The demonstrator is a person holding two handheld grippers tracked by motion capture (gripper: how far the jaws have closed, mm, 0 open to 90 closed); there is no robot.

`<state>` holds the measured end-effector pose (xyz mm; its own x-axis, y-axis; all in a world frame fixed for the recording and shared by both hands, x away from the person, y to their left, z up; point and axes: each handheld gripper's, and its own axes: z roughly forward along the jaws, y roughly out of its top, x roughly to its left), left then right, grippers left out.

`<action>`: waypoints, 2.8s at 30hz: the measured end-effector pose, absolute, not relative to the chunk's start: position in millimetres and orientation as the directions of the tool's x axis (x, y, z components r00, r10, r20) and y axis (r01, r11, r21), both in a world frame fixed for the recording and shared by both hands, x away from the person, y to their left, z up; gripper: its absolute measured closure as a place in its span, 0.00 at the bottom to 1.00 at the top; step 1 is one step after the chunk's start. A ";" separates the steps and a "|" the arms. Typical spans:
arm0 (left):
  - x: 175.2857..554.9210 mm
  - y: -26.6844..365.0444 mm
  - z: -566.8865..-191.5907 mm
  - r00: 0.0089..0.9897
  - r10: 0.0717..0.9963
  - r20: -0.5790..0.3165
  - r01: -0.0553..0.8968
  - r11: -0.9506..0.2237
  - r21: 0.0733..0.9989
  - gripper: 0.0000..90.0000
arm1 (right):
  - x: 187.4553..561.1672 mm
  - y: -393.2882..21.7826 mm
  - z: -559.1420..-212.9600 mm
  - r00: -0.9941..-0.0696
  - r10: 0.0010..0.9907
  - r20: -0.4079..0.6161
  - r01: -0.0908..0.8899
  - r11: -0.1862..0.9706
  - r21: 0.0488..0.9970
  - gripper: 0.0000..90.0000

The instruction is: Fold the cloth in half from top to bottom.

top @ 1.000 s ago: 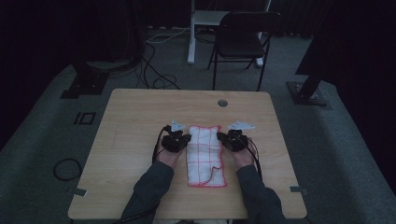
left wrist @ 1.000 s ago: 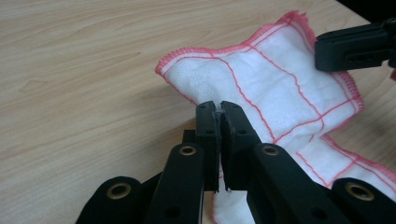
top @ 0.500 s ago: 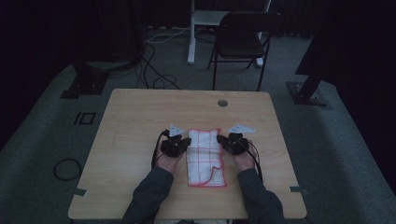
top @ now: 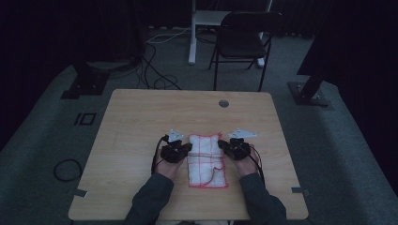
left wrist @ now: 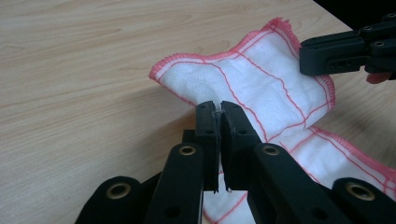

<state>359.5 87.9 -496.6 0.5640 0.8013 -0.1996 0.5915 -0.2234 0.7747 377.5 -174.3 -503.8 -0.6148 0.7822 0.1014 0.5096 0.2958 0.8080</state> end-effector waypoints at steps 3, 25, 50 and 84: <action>356.8 88.6 -497.3 0.564 0.800 -0.206 0.594 -0.220 0.774 0.96 | 374.8 -174.3 -504.2 -0.618 0.779 0.102 0.510 0.299 0.806 0.96; 332.4 90.2 -515.2 0.566 0.792 -0.229 0.619 -0.225 0.752 0.96 | 355.0 -176.1 -517.1 -0.634 0.764 0.116 0.528 0.319 0.787 0.95; 321.2 90.3 -533.6 0.567 0.795 -0.214 0.637 -0.260 0.725 0.94 | 345.6 -182.5 -526.2 -0.616 0.775 0.144 0.569 0.311 0.761 0.83; 335.5 101.6 -515.3 0.541 0.812 -0.220 0.617 -0.205 0.760 0.76 | 381.6 -180.9 -521.1 -0.559 0.773 0.300 0.658 0.194 0.727 0.96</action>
